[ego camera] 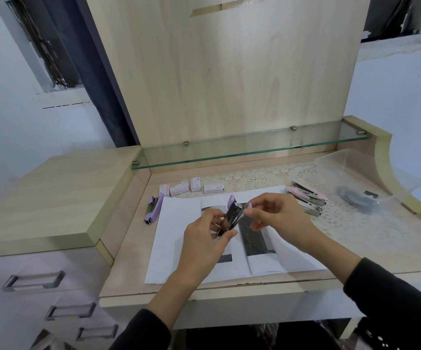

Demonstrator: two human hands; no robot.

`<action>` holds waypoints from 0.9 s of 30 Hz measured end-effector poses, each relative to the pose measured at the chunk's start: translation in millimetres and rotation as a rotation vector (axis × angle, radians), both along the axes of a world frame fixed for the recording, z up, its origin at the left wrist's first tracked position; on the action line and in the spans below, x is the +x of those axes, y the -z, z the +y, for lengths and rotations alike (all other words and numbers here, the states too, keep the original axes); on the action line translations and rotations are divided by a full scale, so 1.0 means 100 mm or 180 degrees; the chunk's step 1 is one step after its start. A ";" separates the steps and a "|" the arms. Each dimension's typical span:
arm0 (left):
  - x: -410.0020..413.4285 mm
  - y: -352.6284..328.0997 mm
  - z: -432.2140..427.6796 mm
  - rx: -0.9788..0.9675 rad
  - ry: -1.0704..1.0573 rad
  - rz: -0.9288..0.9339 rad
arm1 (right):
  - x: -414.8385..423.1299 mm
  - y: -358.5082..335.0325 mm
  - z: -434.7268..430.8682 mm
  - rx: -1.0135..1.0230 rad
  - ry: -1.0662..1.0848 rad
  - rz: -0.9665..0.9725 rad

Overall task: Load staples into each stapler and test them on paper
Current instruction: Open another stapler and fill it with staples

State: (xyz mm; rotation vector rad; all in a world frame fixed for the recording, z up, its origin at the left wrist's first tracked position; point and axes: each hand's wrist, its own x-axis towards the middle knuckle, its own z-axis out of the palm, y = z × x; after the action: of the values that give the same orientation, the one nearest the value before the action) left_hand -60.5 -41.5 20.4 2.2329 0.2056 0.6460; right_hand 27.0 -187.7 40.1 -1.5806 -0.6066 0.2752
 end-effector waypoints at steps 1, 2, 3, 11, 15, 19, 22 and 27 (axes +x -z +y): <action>0.00 -0.01 0.01 0.0040 0.0028 -0.0035 | -0.01 -0.02 0.01 0.0005 -0.0011 0.0008; 0.01 -0.01 0.01 0.0083 0.0078 -0.0048 | -0.01 -0.03 0.02 0.0012 -0.0021 0.0017; 0.01 -0.03 0.02 0.0094 0.0154 -0.0028 | -0.02 -0.05 0.02 0.0030 -0.0030 0.0022; 0.05 -0.08 0.08 -0.0348 0.0282 0.0160 | -0.04 -0.15 0.00 -0.0070 -0.0014 -0.0163; 0.04 -0.05 0.05 -0.0374 0.0349 0.0190 | -0.04 -0.13 0.03 -0.0005 -0.0026 -0.0009; 0.05 -0.06 0.06 -0.0992 0.0837 0.0607 | -0.01 -0.16 -0.02 -0.0087 0.0101 -0.0264; 0.03 -0.10 0.10 -0.1376 0.1139 0.0748 | 0.03 -0.19 -0.06 -0.0719 0.0116 -0.0770; 0.06 -0.11 0.08 -0.1396 0.1039 0.0700 | 0.03 -0.18 -0.05 -0.0731 0.0050 -0.0673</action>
State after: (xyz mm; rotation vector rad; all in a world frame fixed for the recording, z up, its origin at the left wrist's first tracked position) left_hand -54.7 -33.9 31.9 1.8501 0.0780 0.1567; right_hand 30.1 -192.5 58.5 -1.8500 -0.7461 0.1713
